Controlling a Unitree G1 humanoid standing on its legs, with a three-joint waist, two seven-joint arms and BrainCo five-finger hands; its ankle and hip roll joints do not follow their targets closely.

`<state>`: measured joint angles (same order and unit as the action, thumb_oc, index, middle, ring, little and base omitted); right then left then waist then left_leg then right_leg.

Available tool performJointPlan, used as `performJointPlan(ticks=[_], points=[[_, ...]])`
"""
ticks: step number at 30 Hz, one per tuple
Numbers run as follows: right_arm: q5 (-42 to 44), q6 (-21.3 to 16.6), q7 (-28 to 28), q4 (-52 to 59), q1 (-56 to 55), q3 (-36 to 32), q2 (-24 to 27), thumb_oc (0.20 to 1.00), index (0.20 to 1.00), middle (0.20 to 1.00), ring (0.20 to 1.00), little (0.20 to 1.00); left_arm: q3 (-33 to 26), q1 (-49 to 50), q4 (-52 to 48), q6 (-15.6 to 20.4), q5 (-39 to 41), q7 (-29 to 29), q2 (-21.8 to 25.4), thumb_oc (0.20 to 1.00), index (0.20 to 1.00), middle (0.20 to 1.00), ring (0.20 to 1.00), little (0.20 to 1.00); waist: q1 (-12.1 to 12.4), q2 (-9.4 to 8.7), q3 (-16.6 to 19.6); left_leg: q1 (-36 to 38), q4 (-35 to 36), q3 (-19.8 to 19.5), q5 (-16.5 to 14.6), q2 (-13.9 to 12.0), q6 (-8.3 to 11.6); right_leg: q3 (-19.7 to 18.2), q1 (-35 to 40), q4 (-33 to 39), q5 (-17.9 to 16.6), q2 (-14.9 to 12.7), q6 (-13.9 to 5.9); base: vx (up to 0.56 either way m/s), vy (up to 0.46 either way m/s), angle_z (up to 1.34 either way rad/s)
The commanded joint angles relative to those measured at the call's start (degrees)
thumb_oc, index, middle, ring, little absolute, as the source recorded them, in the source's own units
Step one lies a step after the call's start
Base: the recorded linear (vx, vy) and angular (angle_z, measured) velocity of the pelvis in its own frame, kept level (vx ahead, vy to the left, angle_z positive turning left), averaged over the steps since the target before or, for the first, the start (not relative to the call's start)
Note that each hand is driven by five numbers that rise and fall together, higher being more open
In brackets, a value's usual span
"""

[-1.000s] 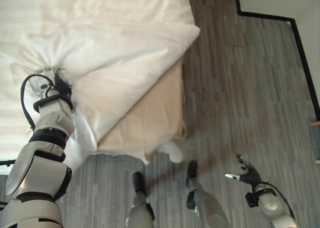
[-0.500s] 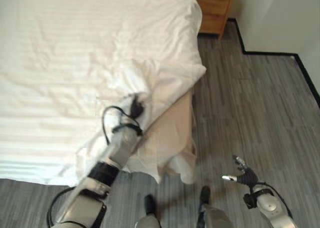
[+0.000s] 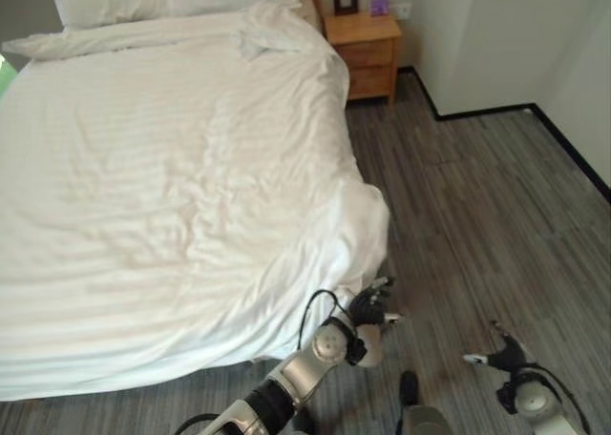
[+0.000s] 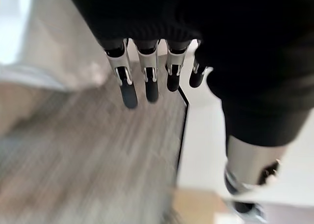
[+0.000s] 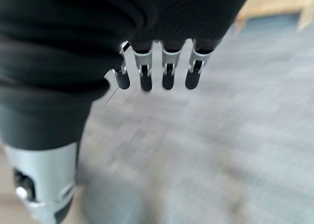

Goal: Making the bed.

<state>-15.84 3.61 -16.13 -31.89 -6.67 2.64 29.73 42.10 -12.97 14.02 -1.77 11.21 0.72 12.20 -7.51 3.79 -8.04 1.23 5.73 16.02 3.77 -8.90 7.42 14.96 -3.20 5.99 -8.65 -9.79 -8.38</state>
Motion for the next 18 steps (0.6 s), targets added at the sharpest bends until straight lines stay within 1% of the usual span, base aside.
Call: performJointPlan(ticks=[1,2,4,5,6,8,9,10,11,12,13,14,16,17,18], points=[[-3.60,-0.38,-3.86,3.64,5.81,-2.60,3.79,1.000,1.000,1.000,1.000,1.000,-2.38,-0.17,-6.30,3.63,15.98,6.70,1.96,1.000,1.000,1.000,1.000,1.000,2.09,0.70,-2.67,1.32,-0.73,-1.24,-0.33,-0.60,0.04,1.48,8.38,-0.99,8.50,-1.75,-2.86,0.01,-0.031,0.10],[-6.75,0.61,-3.61,5.73,6.15,-2.99,4.94,1.000,1.000,1.000,1.000,1.000,-3.87,2.15,-8.80,2.46,21.04,8.76,3.33,1.000,1.000,1.000,1.000,1.000,2.68,0.68,-2.58,1.53,-0.73,-1.63,-0.32,-0.57,0.09,2.00,9.02,-0.99,8.77,-1.68,-2.78,0.03,-0.032,0.13],[-12.80,1.35,-2.84,10.26,6.12,-3.54,6.58,1.000,1.000,1.000,1.000,1.000,-6.51,6.34,-12.28,1.27,26.60,11.82,5.32,1.000,1.000,1.000,1.000,1.000,3.81,0.65,-2.22,1.55,-0.73,-2.43,-0.33,-0.56,0.07,2.75,9.72,-0.99,9.11,-1.54,-2.59,0.02,-0.032,0.13],[-14.62,0.97,-2.58,11.86,6.54,-3.98,6.85,1.000,1.000,1.000,1.000,1.000,-8.32,8.60,-13.77,0.59,29.68,13.48,6.06,1.000,1.000,1.000,1.000,1.000,4.65,0.61,-2.09,1.85,-0.73,-2.87,-0.67,-0.52,0.12,3.19,10.48,-0.99,9.54,-1.52,-2.54,0.01,-0.033,0.18],[-16.13,1.01,-2.12,12.66,7.31,-3.87,7.17,1.000,1.000,1.000,1.000,1.000,-8.76,10.43,-14.98,-0.41,31.94,15.01,6.82,1.000,1.000,1.000,1.000,1.000,5.19,0.51,-1.81,1.54,-0.73,-3.30,-0.34,-0.52,0.02,3.59,10.59,-0.99,9.38,-1.40,-2.34,0.03,-0.040,0.27],[-19.76,1.21,-1.18,15.42,11.25,-2.75,8.32,1.000,1.000,1.000,1.000,1.000,-10.54,15.32,-18.04,-2.65,36.91,18.27,8.62,1.000,1.000,1.000,1.000,1.000,7.40,0.16,-1.38,1.77,-0.73,-4.56,-0.57,-0.38,0.15,4.81,12.11,-0.99,10.04,-1.36,-2.10,0.02,-0.030,0.31],[-19.91,0.58,-0.66,17.44,12.45,-2.55,8.04,1.000,1.000,1.000,1.000,1.000,-11.05,16.92,-19.07,-2.36,38.09,18.75,8.96,1.000,1.000,1.000,1.000,1.000,8.14,0.07,-1.26,1.49,-0.73,-5.07,-0.24,-0.24,0.04,5.18,12.22,-0.99,9.82,-1.36,-1.95,0.05,-0.027,0.46],[-21.44,-0.78,-0.13,20.29,14.78,-0.91,7.57,1.000,1.000,1.000,1.000,1.000,-13.00,20.37,-20.17,-2.88,40.80,19.59,9.34,1.000,1.000,1.000,1.000,1.000,9.88,-0.42,-0.64,1.70,-0.73,-6.27,-0.67,0.13,-0.04,6.58,13.63,-0.99,10.40,-1.48,-1.87,0.01,-0.015,0.53],[-21.46,-0.78,-0.16,20.23,14.92,-0.80,7.52,1.000,1.000,1.000,1.000,1.000,-13.13,20.41,-20.26,-2.91,40.84,19.57,9.40,1.000,1.000,1.000,1.000,1.000,9.73,-0.45,-0.63,1.47,-0.73,-6.33,-0.34,0.16,-0.13,6.64,13.45,-0.99,10.11,-1.50,-1.83,0.04,-0.008,0.49],[-21.31,-1.16,0.30,20.81,17.27,0.72,6.99,1.000,1.000,1.000,1.000,1.000,-14.67,21.95,-20.82,-2.46,41.85,18.79,9.51,1.000,1.000,1.000,1.000,1.000,11.16,-0.64,-0.39,1.64,-0.73,-6.98,-0.64,0.37,-0.13,7.25,14.15,-0.99,10.39,-1.63,-1.80,-0.01,0.008,0.29],[-20.74,-1.55,0.72,21.20,17.92,1.28,6.32,1.000,1.000,1.000,1.000,1.000,-15.72,24.03,-21.26,-2.26,42.34,18.24,9.50,1.000,1.000,1.000,1.000,1.000,11.78,-0.91,-0.18,1.37,-0.73,-7.56,-0.36,0.65,-0.33,7.84,14.32,-0.99,10.10,-1.72,-1.75,0.03,0.002,0.28],[-20.06,-2.05,1.16,21.71,19.10,2.55,5.25,1.000,1.000,1.000,1.000,1.000,-16.90,25.51,-20.87,-1.41,42.42,17.12,9.01,1.000,1.000,1.000,1.000,1.000,12.90,-1.20,-0.10,1.65,-0.73,-8.11,-0.65,0.87,-0.29,8.41,15.04,-0.99,10.42,-1.77,-1.71,0.01,0.003,0.39],[-16.93,-2.65,1.26,21.13,22.43,5.25,2.02,1.000,1.000,1.000,1.000,1.000,-19.53,27.32,-20.43,-0.56,43.16,14.65,8.21,1.000,1.000,1.000,1.000,1.000,15.09,-1.86,0.12,1.12,-0.73,-9.63,-0.27,1.62,-0.57,10.04,15.87,-0.99,10.25,-2.11,-1.66,0.01,0.010,0.53],[-12.67,-3.04,1.36,20.74,23.47,6.05,-0.24,1.000,1.000,1.000,1.000,1.000,-20.32,28.10,-20.14,-0.16,43.52,13.24,7.70,1.000,1.000,1.000,1.000,1.000,16.08,-2.14,0.07,0.91,-0.73,-10.24,-0.17,1.88,-0.61,10.74,16.17,-0.99,10.27,-2.18,-1.64,0.01,0.011,0.48],[-4.13,-3.84,1.79,18.30,24.68,7.23,-3.86,1.000,1.000,1.000,1.000,1.000,-21.36,29.18,-20.01,0.07,44.66,11.45,6.91,1.000,1.000,1.000,1.000,1.000,17.65,-2.50,0.12,0.48,-0.73,-11.20,-0.05,2.41,-0.62,11.74,16.62,-0.99,10.24,-2.38,-1.63,0.02,0.010,0.43]])
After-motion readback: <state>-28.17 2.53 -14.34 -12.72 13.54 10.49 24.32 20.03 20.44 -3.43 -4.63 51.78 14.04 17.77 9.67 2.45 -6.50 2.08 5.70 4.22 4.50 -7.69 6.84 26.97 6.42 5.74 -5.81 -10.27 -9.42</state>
